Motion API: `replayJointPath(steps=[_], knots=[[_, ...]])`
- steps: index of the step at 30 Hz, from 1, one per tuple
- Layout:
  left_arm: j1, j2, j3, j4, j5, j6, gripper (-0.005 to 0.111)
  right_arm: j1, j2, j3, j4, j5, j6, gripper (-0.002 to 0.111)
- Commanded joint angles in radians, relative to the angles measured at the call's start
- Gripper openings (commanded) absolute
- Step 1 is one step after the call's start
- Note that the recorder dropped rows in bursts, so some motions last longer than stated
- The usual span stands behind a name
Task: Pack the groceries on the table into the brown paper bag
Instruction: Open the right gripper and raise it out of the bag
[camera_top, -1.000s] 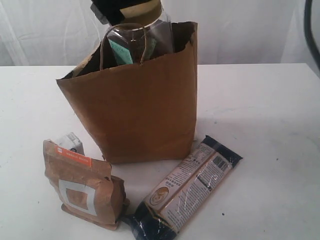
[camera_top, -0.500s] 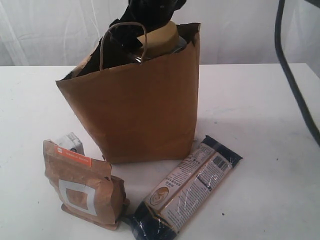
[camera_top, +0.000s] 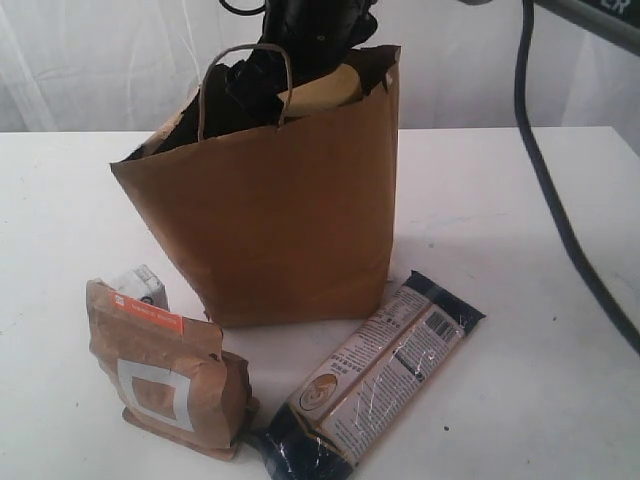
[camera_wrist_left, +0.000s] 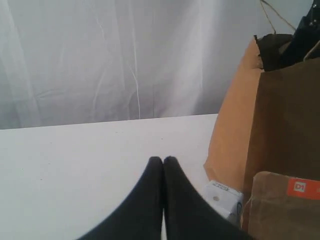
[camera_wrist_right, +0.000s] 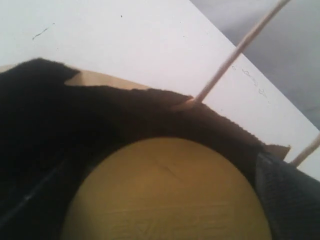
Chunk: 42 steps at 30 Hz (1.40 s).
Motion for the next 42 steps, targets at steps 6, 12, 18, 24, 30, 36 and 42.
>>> replayJointPath(steps=[6,12,18,24,30,36,42], knots=[[0.003,0.003,0.004,-0.022,0.010,-0.008,0.000,-0.001,-0.011,-0.005,-0.016,0.027,0.005,0.084],[0.003,0.003,0.004,-0.022,0.010,-0.008,0.000,-0.001,-0.011,-0.005,-0.033,0.027,0.005,0.088],[0.003,0.003,0.004,-0.022,0.013,-0.008,0.000,-0.001,-0.011,-0.005,-0.033,0.027,0.005,0.098],[0.003,0.003,0.004,-0.022,0.013,-0.008,0.000,-0.001,-0.011,-0.005,-0.033,0.027,0.005,0.105],[0.003,0.003,0.004,-0.022,0.013,-0.008,0.000,-0.001,-0.016,-0.005,-0.033,0.037,0.013,0.105],[0.003,0.003,0.004,-0.022,0.013,-0.008,0.000,0.001,-0.057,-0.023,-0.028,0.139,0.031,0.105],[0.003,0.003,0.004,-0.022,0.006,-0.003,0.000,0.001,-0.136,-0.048,-0.011,0.175,0.031,0.105]])
